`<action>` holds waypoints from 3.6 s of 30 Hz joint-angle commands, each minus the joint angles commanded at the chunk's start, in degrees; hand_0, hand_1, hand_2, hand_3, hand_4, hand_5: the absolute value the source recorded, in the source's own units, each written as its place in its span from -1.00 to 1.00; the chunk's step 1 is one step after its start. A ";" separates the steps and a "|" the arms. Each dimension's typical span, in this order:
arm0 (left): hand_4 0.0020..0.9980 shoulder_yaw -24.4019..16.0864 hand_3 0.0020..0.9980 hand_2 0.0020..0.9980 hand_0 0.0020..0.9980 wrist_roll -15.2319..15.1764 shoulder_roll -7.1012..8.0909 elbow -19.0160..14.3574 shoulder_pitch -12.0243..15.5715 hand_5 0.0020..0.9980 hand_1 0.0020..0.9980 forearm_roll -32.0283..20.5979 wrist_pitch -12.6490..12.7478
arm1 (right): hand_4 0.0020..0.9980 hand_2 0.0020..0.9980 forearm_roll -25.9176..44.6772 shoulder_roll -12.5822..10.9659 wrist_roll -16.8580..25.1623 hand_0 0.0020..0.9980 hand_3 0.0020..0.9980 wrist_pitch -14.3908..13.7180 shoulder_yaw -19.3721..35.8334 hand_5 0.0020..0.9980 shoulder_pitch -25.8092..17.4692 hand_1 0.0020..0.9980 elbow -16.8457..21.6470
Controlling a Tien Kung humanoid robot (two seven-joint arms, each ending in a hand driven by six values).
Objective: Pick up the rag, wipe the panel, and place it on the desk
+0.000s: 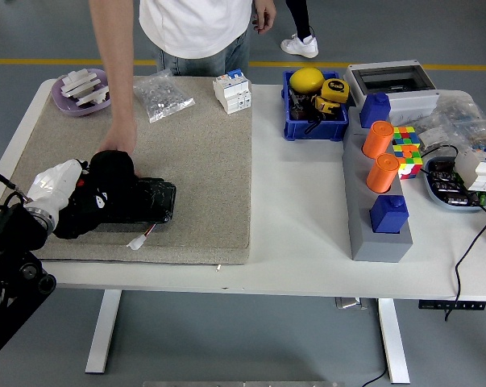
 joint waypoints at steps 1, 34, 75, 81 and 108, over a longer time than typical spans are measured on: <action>-0.12 -0.46 0.10 0.10 -0.55 -0.03 0.10 0.14 0.17 -1.00 -0.65 0.08 0.05 | 1.00 0.25 -0.01 0.01 0.01 0.52 0.23 -0.03 0.07 0.27 -0.01 0.22 0.01; -0.08 -4.36 0.10 0.09 -0.55 0.72 1.62 0.68 1.41 -1.00 -0.65 1.20 0.14 | 1.00 0.25 -0.38 -0.02 -0.02 0.52 0.22 -0.19 0.12 0.27 0.00 0.22 0.22; -0.03 14.22 0.11 0.09 -0.55 4.21 -1.94 -7.51 -5.73 -1.00 -0.64 -0.59 -1.75 | 1.00 0.25 -0.19 -0.12 -0.43 0.52 0.22 0.31 -0.16 0.27 0.31 0.22 0.12; -0.03 13.45 0.11 0.09 -0.55 4.52 -1.70 -7.09 -5.23 -1.00 -0.65 -0.18 -1.69 | 1.00 0.25 -0.21 -0.13 -0.48 0.52 0.23 0.35 -0.13 0.27 0.21 0.22 0.12; 0.00 2.82 0.11 0.09 -0.55 4.20 1.54 -1.30 -0.15 -1.00 -0.65 2.38 -0.98 | 1.00 0.25 -0.83 -0.15 -0.68 0.52 0.23 0.58 0.26 0.27 0.21 0.22 0.21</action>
